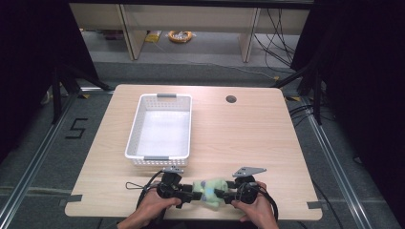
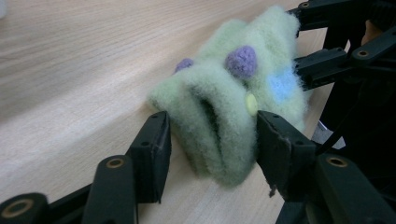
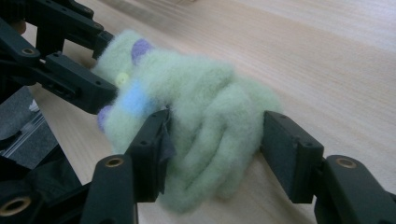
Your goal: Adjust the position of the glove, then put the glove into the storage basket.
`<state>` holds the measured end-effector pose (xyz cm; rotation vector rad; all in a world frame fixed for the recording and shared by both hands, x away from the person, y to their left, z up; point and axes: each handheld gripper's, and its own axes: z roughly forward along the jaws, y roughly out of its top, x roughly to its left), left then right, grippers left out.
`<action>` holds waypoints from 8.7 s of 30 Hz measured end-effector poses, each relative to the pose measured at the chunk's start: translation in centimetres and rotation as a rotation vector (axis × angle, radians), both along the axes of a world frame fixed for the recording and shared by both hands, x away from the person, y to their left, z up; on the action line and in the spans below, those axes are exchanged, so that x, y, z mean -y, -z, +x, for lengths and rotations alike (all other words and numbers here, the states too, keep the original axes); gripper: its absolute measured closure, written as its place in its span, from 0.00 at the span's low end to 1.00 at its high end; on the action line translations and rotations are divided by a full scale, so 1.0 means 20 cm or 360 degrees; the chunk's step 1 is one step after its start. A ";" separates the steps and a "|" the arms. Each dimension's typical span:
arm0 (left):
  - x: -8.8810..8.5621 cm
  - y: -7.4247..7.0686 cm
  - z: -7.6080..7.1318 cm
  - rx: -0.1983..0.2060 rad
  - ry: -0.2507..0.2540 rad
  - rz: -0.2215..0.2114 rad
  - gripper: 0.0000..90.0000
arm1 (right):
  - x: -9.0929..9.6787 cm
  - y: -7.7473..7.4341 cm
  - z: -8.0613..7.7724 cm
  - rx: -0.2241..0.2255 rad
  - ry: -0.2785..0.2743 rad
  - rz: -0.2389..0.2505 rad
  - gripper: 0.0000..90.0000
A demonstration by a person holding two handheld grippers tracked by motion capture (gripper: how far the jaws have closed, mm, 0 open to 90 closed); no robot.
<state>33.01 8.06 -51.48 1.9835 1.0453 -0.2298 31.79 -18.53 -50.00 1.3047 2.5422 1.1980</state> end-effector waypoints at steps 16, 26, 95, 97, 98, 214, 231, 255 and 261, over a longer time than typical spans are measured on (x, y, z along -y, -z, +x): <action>0.00 0.02 -0.02 0.0090 0.0079 -0.0053 0.76 | 0.01 0.03 0.00 -0.0083 -0.0068 0.0146 0.72; -0.01 -0.01 -0.03 0.0129 0.0101 -0.0064 0.78 | 0.02 -0.01 -0.02 -0.0043 -0.0070 0.0178 0.77; -0.37 -0.54 0.17 0.0381 -0.0051 -0.0065 0.79 | -0.31 -0.53 0.28 0.0065 -0.0169 0.0286 0.78; -0.39 -0.55 0.18 0.0388 -0.0060 -0.0063 0.79 | -0.33 -0.54 0.31 0.0063 -0.0179 0.0278 0.78; -0.40 -0.56 0.19 0.0382 -0.0062 -0.0061 0.79 | -0.34 -0.55 0.32 0.0074 -0.0181 0.0257 0.78; -0.65 -0.46 0.51 0.0221 -0.0327 0.0226 0.38 | -0.74 -0.44 0.75 -0.0058 -0.0116 -0.0147 0.45; -0.55 -0.57 0.29 0.0351 -0.0229 0.0111 0.32 | -0.50 -0.56 0.61 0.0085 -0.0133 -0.0034 0.38; -0.45 -0.55 0.15 0.0402 -0.0126 0.0075 0.29 | -0.22 -0.58 0.50 0.0175 -0.0050 0.0103 0.35; -0.44 -0.54 0.14 0.0400 -0.0107 0.0061 0.29 | -0.16 -0.56 0.46 0.0180 -0.0030 0.0135 0.35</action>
